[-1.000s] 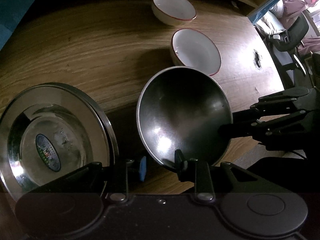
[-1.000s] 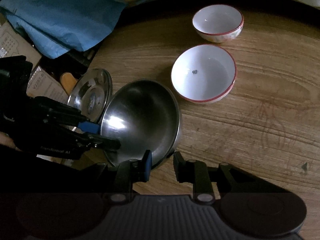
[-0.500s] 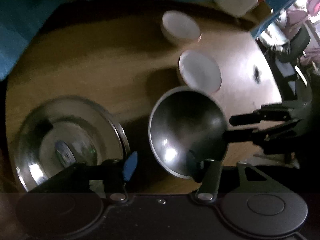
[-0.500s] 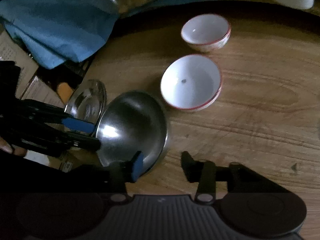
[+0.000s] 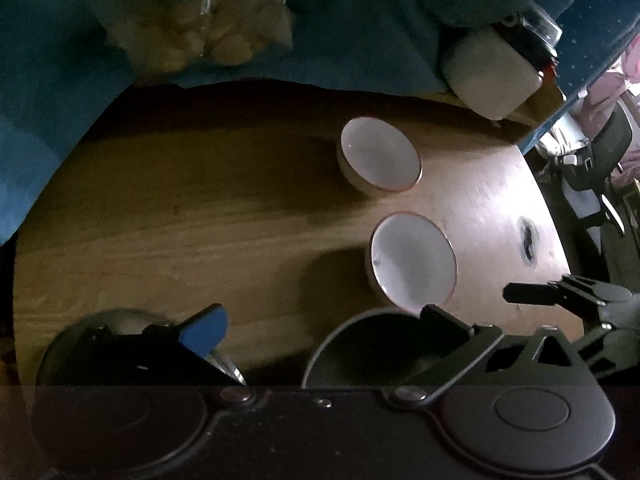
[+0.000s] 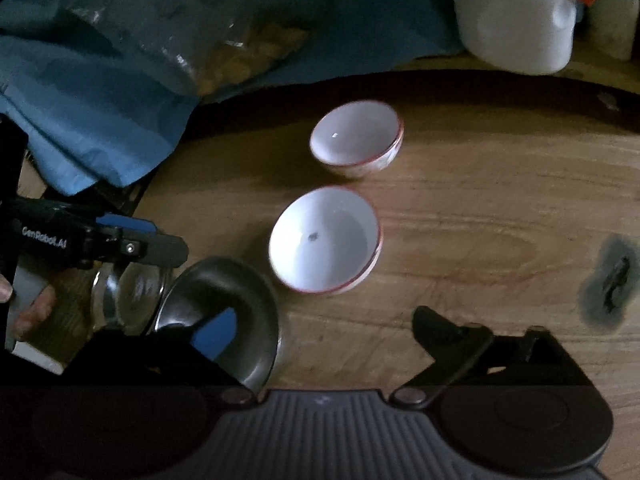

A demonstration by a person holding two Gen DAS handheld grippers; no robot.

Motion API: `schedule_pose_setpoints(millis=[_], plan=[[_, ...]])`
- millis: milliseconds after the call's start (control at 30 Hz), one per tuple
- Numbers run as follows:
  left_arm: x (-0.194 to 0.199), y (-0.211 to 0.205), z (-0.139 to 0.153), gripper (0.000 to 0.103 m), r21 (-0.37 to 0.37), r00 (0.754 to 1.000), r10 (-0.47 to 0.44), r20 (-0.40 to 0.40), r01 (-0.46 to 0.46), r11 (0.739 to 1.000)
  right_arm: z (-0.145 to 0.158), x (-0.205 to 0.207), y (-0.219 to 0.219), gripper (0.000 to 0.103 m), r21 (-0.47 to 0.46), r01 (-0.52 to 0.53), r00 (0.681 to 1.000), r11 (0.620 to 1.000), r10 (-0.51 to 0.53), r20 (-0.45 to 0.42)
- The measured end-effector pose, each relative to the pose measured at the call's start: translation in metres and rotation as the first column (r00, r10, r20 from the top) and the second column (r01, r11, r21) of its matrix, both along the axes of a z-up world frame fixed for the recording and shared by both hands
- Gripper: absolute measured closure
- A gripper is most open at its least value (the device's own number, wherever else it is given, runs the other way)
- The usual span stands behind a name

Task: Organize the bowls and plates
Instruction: 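Lower the steel bowl onto the table and open the left tool, then reach the left tool to a white red-rimmed bowl and grasp its rim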

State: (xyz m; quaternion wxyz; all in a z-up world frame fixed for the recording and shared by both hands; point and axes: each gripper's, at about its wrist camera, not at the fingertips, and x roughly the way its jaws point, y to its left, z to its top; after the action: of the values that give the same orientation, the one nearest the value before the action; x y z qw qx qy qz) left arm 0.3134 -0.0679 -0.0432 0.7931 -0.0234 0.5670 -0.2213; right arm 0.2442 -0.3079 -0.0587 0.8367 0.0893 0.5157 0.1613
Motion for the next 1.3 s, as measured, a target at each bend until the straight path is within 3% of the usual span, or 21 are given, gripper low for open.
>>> schedule_pose_setpoints(millis=[233,467,667,1300], plan=[[0.019,-0.016,-0.009,0.001,0.043,1.000,0.012,0.029,-0.013,0.999,-0.005,0.006,-0.010,0.000,-0.038,0.096,0.993,0.995,-0.093,0.068],[0.031,-0.051,-0.022,0.001,0.150,0.996,-0.078,0.051,0.070,0.986,-0.016,0.014,-0.019,0.000,-0.078,0.166,0.985,0.983,-0.161,0.070],[0.034,-0.075,-0.027,0.001,0.234,0.986,-0.144,0.080,0.122,0.965,-0.025,0.019,-0.016,0.000,-0.132,0.154,0.987,0.979,-0.145,0.074],[0.034,-0.094,-0.040,0.001,0.310,0.984,-0.167,0.069,0.138,0.941,-0.033,0.024,-0.011,0.001,-0.167,0.129,0.989,0.977,-0.114,0.096]])
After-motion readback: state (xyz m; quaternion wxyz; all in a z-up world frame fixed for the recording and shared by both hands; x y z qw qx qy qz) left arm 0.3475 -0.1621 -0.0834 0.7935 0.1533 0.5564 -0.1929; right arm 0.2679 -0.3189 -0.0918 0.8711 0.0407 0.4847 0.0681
